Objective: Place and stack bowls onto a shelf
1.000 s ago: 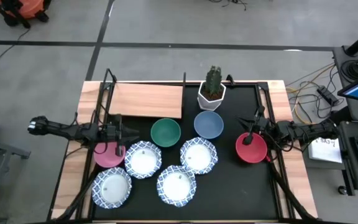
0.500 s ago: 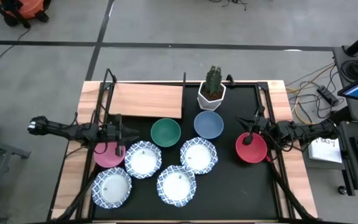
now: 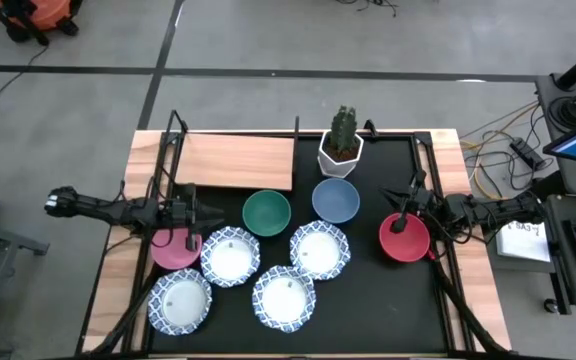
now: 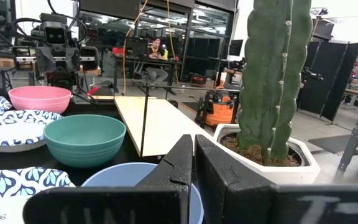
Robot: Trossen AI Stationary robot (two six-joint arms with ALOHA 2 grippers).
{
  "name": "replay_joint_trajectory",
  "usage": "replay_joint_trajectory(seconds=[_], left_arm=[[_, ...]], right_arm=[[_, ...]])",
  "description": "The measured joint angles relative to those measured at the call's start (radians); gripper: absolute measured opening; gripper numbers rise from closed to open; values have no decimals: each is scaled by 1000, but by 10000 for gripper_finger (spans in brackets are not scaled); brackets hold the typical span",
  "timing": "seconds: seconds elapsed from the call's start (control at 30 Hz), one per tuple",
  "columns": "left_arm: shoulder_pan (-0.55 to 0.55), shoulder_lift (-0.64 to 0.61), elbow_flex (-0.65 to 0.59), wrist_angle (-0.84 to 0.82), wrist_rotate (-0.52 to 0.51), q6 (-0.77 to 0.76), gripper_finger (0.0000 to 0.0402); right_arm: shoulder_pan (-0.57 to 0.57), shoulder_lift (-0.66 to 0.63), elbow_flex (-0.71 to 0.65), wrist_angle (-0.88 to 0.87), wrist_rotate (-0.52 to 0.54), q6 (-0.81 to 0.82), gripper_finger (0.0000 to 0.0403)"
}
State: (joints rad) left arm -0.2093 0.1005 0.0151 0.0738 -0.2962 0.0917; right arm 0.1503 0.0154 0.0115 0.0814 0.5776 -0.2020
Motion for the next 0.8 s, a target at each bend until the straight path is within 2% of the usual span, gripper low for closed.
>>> replay_joint_trajectory(seconds=[0.5, 0.57, 0.67, 0.8], left_arm=[[0, 0, 0, 0, 0, 0, 92], [0, 0, 0, 0, 0, 0, 92], [0, 0, 0, 0, 0, 0, 92], [0, 1, 0, 47, -6, 14, 92]], right_arm=[[0, 0, 0, 1, 0, 4, 9], [0, 0, 0, 1, -2, 96, 9], [0, 0, 0, -1, -7, 359, 9], [-2, 0, 0, 56, 24, 410, 9]])
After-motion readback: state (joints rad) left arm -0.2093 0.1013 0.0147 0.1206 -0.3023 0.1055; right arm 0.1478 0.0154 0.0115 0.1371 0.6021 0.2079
